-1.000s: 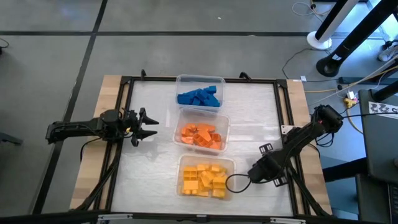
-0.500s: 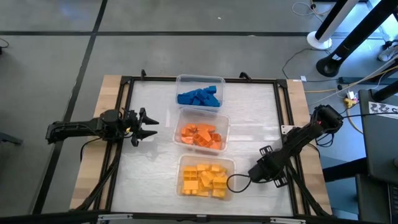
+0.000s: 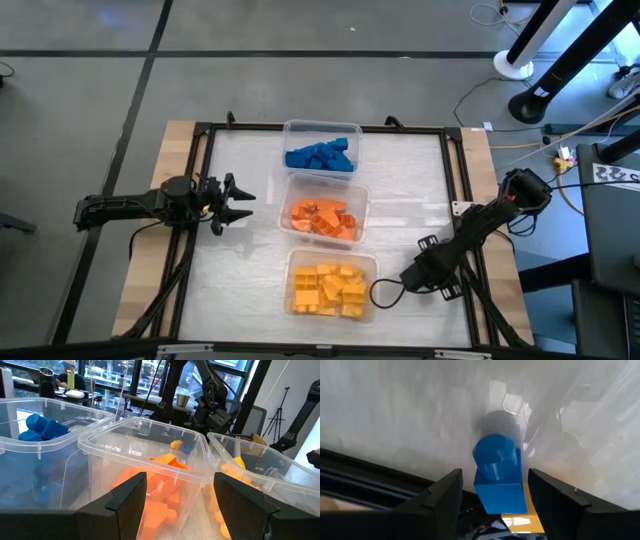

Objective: Sort blocks
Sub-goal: Put the blue game piece into the top transparent bin

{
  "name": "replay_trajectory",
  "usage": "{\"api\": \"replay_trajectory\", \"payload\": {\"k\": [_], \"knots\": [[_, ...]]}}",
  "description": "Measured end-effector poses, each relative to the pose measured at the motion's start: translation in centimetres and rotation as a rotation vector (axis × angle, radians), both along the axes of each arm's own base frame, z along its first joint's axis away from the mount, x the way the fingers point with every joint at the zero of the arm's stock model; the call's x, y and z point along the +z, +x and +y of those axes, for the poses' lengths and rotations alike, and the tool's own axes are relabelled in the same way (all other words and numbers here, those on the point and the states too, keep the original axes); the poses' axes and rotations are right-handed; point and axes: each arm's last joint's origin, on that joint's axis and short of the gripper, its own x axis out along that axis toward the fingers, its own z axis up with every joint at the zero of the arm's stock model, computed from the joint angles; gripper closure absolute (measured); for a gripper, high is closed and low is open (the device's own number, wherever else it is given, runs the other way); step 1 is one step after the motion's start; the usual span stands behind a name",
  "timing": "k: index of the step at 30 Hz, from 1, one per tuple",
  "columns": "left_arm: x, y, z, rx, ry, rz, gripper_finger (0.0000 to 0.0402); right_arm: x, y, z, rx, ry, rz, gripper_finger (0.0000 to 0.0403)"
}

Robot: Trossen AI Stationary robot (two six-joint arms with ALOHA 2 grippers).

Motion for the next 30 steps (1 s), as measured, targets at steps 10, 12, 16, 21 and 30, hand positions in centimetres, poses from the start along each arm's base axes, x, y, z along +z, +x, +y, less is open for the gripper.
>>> {"api": "replay_trajectory", "payload": {"k": [10, 12, 16, 21, 30], "knots": [[0.0, 0.0, 0.0, 0.000, 0.000, 0.000, 0.0180, -1.8, -0.7, -0.4, -0.069, 0.042, 0.019, 0.0184], [0.0, 0.0, 0.0, 0.000, 0.000, 0.000, 0.0180, -1.8, -0.6, -0.3, -0.073, 0.051, 0.013, 0.0199], [0.0, 0.0, 0.0, 0.000, 0.000, 0.000, 0.0180, -1.9, -0.4, -0.1, -0.099, 0.063, 0.002, 0.0247], [0.0, 0.0, 0.0, 0.000, 0.000, 0.000, 0.0180, -1.8, -0.2, 0.2, -0.133, 0.109, 0.013, 0.0268], [0.0, 0.0, 0.0, 0.000, 0.000, 0.000, 0.0180, -1.7, 1.1, 0.3, -0.189, 0.280, 0.003, 0.0254]]}}
